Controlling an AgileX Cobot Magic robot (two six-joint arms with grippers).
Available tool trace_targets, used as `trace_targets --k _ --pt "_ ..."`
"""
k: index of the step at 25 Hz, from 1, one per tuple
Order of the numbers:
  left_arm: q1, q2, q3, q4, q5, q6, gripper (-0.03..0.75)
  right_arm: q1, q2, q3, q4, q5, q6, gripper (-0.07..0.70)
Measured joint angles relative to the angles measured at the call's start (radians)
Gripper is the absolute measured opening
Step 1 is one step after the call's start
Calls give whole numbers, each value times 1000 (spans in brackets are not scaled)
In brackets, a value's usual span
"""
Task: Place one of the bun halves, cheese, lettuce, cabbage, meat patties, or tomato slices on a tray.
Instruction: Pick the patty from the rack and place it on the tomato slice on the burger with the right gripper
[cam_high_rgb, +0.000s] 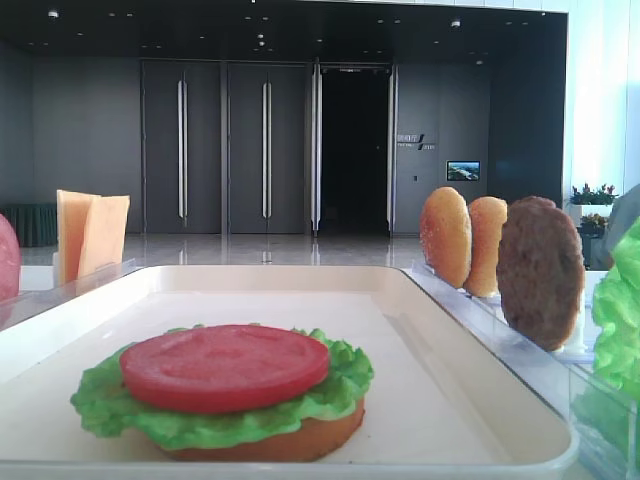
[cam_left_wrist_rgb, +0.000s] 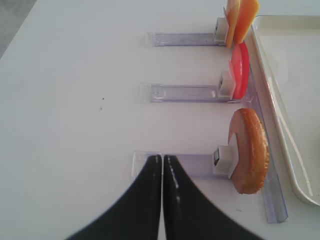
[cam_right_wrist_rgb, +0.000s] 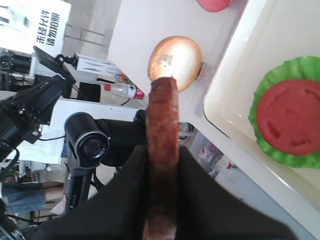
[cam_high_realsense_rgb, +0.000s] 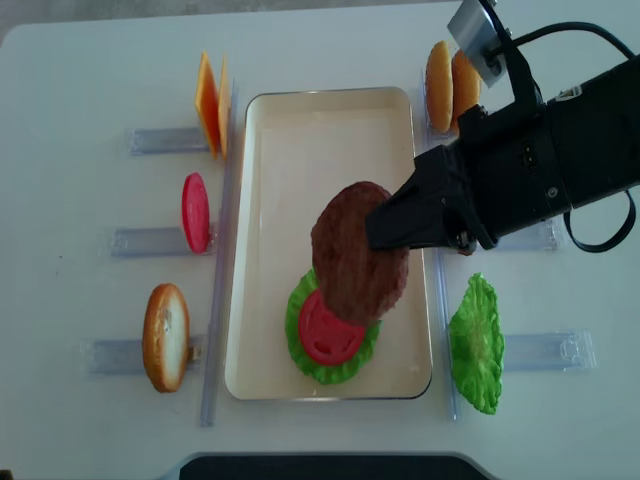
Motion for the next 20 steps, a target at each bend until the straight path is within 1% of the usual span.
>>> trace_targets --k 3,6,11,15,20 --pt "0 0 0 0 0 0 -7 -6 0 45 93 -13 -89 108" --pt "0 0 0 0 0 0 -7 -6 0 75 135 -55 -133 108" --pt "0 0 0 0 0 0 -7 -6 0 107 120 -152 -148 108" --pt "0 0 0 0 0 0 -7 -6 0 109 86 -232 -134 108" --pt "0 0 0 0 0 0 -7 -6 0 158 81 -293 -126 108"
